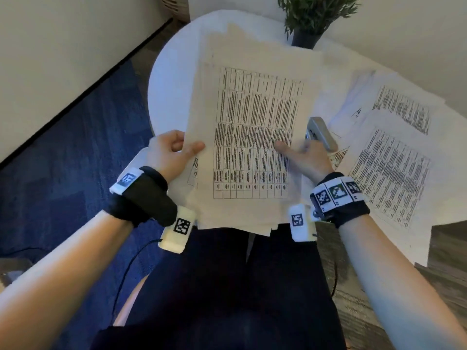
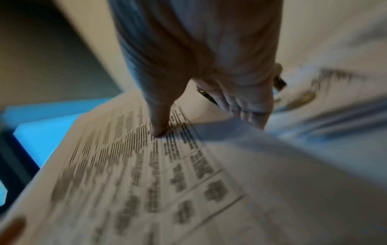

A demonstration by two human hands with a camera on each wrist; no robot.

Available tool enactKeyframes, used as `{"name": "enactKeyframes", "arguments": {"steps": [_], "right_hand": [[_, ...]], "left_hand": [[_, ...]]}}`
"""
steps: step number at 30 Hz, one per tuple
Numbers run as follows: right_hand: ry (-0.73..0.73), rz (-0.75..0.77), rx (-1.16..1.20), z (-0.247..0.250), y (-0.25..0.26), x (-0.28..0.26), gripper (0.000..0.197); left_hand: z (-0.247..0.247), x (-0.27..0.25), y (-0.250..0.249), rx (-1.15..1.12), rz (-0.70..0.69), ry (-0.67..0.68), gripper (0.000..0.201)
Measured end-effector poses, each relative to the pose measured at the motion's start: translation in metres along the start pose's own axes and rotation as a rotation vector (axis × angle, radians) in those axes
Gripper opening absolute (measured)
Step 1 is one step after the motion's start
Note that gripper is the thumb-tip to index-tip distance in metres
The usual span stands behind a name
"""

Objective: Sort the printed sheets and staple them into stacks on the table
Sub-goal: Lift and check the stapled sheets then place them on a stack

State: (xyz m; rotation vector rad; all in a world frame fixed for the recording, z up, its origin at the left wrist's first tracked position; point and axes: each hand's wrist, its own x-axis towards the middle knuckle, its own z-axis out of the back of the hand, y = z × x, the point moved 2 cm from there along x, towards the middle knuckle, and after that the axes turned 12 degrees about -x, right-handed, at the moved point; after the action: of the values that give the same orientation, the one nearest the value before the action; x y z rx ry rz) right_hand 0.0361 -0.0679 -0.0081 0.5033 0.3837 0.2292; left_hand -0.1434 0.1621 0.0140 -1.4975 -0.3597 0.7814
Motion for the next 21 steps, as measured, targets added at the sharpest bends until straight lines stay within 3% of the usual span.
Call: {"name": "enactKeyframes", "arguments": {"steps": [2, 3, 6, 9, 11, 14, 16, 19, 21], "right_hand": [[-0.114, -0.002, 0.189, 0.009, 0.003, 0.005, 0.054], [-0.180, -0.003, 0.241, 0.016, 0.006, 0.006, 0.049], [-0.354, -0.029, 0.186, 0.037, 0.005, 0.011, 0.034], [-0.505, -0.004, 0.044, 0.056, -0.007, 0.020, 0.041], [-0.534, -0.050, 0.042, 0.066, -0.017, 0.021, 0.043], [-0.540, -0.087, 0.099, 0.070, -0.022, 0.021, 0.045], [-0.517, -0.087, 0.130, 0.063, -0.018, 0.021, 0.048], [-0.328, -0.054, 0.016, 0.040, 0.000, 0.025, 0.021], [-0.177, -0.013, -0.113, 0.022, 0.013, 0.027, 0.017]], "left_hand": [[0.001, 0.006, -0.006, -0.078, 0.018, -0.022, 0.018], [0.000, 0.011, -0.008, -0.095, 0.019, -0.032, 0.018], [-0.004, 0.029, -0.009, -0.097, 0.035, -0.082, 0.016], [-0.007, 0.055, 0.005, -0.019, 0.086, -0.135, 0.008], [-0.011, 0.068, 0.015, 0.012, 0.129, -0.112, 0.017], [-0.019, 0.071, 0.021, 0.091, 0.201, -0.028, 0.046], [-0.022, 0.071, 0.025, 0.125, 0.225, 0.013, 0.055], [-0.022, 0.074, 0.029, 0.102, 0.238, -0.051, 0.038], [-0.024, 0.074, 0.027, 0.081, 0.266, -0.078, 0.034]]}}
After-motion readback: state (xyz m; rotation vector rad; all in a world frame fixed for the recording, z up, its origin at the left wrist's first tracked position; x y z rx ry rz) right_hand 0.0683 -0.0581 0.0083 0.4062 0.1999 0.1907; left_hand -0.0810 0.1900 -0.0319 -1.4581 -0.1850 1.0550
